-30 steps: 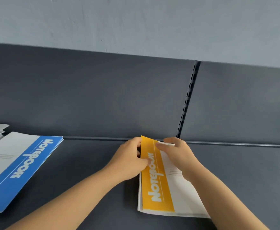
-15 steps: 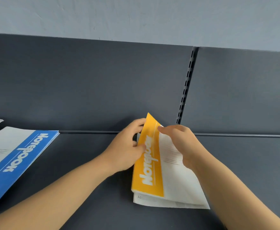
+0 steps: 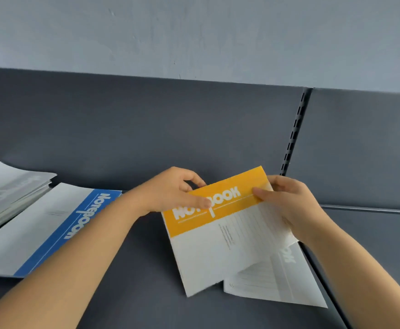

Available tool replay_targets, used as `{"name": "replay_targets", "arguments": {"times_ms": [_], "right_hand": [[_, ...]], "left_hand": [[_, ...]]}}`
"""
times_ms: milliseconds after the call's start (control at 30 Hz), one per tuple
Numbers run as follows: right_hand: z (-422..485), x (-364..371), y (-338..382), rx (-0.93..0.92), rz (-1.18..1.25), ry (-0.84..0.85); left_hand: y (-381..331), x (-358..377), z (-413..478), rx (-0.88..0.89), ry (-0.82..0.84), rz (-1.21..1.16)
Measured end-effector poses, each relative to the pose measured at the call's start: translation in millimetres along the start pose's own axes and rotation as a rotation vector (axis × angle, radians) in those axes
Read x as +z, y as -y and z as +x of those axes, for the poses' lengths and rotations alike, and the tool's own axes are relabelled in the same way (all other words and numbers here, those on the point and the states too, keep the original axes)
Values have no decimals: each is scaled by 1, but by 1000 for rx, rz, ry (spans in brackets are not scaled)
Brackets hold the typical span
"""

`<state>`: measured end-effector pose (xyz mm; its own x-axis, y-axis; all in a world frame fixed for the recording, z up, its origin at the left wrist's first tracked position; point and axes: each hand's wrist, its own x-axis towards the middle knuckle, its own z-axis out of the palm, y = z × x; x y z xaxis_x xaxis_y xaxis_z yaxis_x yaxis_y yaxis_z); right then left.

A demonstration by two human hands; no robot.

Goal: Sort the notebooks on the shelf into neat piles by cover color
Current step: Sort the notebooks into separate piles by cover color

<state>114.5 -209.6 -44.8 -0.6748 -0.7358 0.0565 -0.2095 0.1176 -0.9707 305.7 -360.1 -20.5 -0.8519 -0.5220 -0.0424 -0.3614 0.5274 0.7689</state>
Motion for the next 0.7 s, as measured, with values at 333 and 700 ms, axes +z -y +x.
{"name": "replay_targets", "arguments": {"times_ms": [333,700], "right_hand": [[-47,105,68,-439,-710,-179],[-83,390,186,-26,34,298]], "left_hand": [[68,-113,-73,-87,-168,-417],[186,-324,-202,-8,-263,-394]]}}
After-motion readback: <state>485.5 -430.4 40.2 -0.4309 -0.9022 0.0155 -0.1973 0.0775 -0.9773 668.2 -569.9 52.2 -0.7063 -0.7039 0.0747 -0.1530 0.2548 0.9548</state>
